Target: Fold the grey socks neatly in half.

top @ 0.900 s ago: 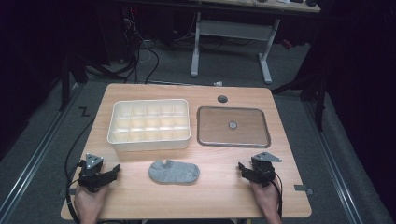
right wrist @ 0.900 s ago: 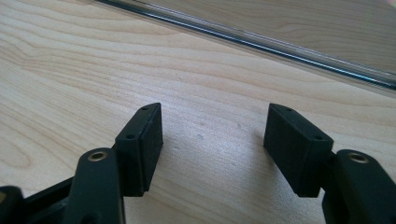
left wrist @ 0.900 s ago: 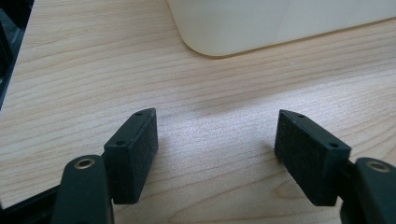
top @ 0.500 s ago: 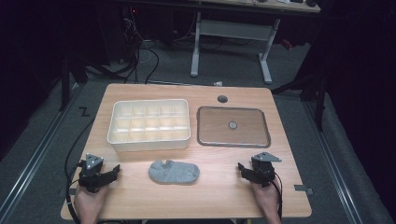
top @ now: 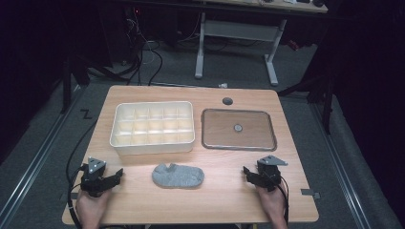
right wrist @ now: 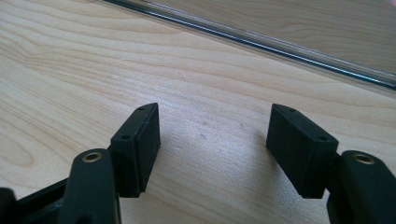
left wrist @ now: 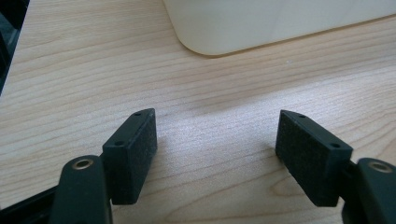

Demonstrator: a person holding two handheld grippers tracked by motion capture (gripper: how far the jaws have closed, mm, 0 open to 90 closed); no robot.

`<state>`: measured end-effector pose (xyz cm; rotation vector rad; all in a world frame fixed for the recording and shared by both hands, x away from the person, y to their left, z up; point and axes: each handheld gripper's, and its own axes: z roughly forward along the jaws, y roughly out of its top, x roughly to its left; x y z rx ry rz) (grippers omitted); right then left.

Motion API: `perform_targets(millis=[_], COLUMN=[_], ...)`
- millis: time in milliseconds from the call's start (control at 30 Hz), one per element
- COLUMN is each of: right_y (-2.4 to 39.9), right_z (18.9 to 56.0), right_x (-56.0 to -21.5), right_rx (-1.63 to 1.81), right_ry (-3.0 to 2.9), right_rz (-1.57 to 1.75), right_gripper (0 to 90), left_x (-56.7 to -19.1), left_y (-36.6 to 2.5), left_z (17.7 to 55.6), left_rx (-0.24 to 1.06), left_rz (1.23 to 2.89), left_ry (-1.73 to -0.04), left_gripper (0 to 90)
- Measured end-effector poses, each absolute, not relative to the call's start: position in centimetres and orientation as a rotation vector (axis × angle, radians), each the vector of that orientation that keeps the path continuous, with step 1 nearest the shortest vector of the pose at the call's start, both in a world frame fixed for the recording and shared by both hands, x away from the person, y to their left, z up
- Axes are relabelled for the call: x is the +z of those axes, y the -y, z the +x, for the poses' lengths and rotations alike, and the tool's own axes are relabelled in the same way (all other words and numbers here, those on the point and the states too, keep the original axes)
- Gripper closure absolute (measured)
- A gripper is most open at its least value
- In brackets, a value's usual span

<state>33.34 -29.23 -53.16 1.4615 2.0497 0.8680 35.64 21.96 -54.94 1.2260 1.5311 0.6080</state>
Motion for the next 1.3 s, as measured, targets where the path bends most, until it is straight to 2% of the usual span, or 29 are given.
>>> perform_targets(millis=[767, 1300], right_y=[29.27, 29.81], right_z=[33.33, 33.06], right_x=[-53.14, -52.88], right_rx=[0.871, 0.905], right_ry=[-2.067, -2.059], right_rz=[1.441, 1.491], right_gripper=[35.1, 43.7], left_x=[-54.93, -54.67], left_y=[-21.9, -22.1], left_z=[35.82, 35.86], left_rx=[0.616, 0.584], left_rz=[1.219, 1.201], left_ry=[-1.533, -1.546], left_gripper=[31.4, 34.0])
